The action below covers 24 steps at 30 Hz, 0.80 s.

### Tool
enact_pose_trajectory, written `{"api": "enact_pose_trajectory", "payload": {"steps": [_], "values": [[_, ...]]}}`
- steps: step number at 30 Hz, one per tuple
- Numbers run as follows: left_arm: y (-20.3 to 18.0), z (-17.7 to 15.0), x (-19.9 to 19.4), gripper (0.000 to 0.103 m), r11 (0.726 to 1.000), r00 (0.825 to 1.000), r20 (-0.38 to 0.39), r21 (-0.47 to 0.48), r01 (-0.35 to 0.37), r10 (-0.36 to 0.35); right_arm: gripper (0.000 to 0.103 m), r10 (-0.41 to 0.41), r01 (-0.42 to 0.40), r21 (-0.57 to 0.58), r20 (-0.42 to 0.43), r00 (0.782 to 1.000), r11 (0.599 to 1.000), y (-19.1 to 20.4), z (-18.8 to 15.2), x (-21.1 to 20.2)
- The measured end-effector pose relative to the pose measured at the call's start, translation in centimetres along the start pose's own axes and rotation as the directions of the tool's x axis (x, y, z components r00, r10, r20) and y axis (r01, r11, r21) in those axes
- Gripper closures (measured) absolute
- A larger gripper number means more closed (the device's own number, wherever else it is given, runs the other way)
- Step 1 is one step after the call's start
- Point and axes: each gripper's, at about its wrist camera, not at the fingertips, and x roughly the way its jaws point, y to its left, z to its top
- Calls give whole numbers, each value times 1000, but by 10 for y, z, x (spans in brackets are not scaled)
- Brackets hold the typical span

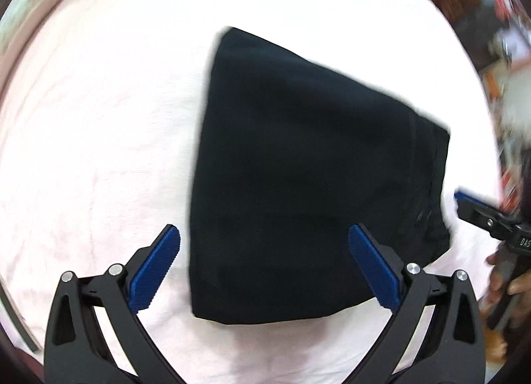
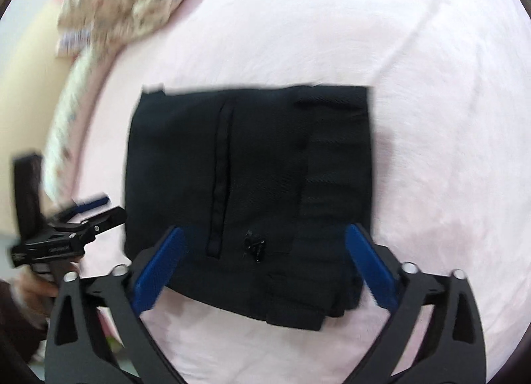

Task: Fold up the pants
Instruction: 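Push the folded trousers with the open right tool to square them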

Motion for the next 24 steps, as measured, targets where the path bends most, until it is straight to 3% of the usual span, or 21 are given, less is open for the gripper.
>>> {"api": "enact_pose_trajectory", "payload": {"steps": [3, 5, 8, 11, 13, 19, 22, 24], "values": [[33, 17, 0, 2, 997, 999, -22, -72, 31, -33, 1, 152, -150, 155, -1, 988, 976, -37, 12, -11], [41, 26, 2, 2, 996, 997, -48, -64, 55, -58, 1, 282, -271, 281, 1, 960, 921, -60, 12, -9], [37, 47, 7, 2, 985, 982, -103, -86, 149, -158, 1, 371, -338, 400, -4, 929, 852, -82, 14, 4], [34, 61, 18, 2, 963, 952, -166, -128, 236, -256, 1, 355, -297, 442, -54, 933, 847, -89, 22, 18], [46, 54, 32, 2, 948, 934, -203, -187, 258, -294, 1, 345, -279, 451, -69, 936, 848, -90, 25, 24], [64, 43, 50, 2, 938, 926, -220, -234, 257, -308, 1, 328, -253, 435, -106, 939, 864, -95, 24, 38], [61, 45, 56, 2, 924, 909, -231, -254, 287, -346, 1, 310, -242, 419, -102, 945, 875, -96, 23, 41], [55, 51, 68, 2, 904, 888, -236, -273, 330, -395, 1, 328, -263, 420, -89, 940, 868, -97, 25, 43]]}}
